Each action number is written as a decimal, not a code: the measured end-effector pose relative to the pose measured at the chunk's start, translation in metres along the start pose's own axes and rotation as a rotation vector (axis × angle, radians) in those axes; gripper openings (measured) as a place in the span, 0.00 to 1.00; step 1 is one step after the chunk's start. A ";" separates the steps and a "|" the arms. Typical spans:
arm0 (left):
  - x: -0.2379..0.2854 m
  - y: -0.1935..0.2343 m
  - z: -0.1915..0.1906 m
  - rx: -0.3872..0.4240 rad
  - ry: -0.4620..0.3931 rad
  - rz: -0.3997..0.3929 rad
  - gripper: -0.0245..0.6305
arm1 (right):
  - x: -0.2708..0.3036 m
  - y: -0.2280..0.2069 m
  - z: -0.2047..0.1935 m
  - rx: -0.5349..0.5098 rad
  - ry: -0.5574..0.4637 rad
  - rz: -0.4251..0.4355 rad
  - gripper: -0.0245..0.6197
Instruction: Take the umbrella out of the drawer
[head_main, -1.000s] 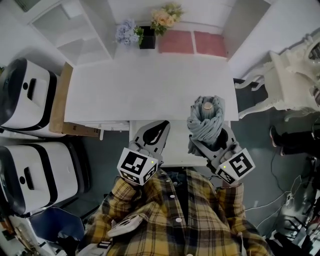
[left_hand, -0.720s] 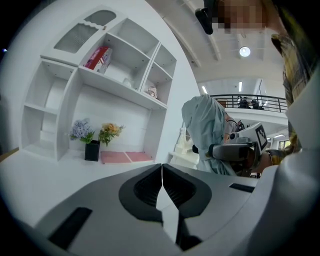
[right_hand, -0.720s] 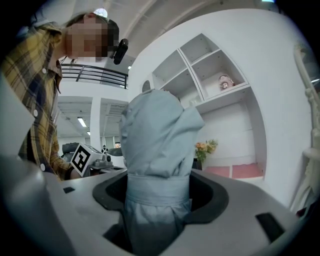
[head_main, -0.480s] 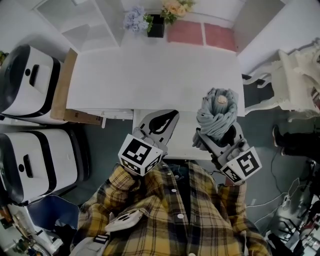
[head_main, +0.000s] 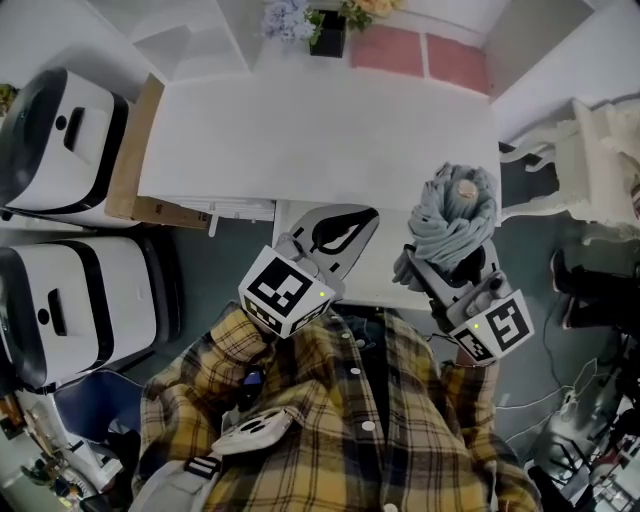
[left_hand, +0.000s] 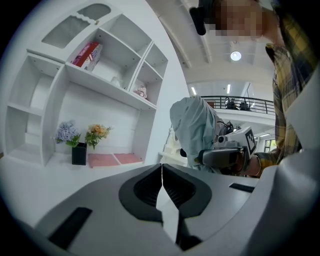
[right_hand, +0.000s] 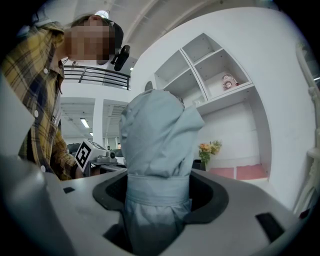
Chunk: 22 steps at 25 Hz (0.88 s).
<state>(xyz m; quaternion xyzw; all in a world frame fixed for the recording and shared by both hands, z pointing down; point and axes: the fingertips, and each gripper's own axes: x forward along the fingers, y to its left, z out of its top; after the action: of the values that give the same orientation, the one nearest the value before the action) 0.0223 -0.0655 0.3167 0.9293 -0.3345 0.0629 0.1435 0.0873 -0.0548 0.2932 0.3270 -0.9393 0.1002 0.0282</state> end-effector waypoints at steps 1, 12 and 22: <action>0.000 0.000 0.001 0.001 0.000 -0.002 0.07 | 0.000 0.000 0.000 0.002 0.001 0.000 0.52; 0.004 -0.005 0.005 0.028 0.017 -0.025 0.07 | -0.001 -0.002 -0.003 0.005 0.011 -0.001 0.52; 0.001 -0.004 0.006 0.021 0.026 -0.041 0.07 | -0.002 -0.003 -0.003 -0.001 0.010 -0.010 0.52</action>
<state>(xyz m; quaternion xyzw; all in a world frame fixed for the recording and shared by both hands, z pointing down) 0.0261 -0.0647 0.3101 0.9365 -0.3130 0.0753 0.1393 0.0906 -0.0558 0.2970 0.3310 -0.9376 0.1011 0.0336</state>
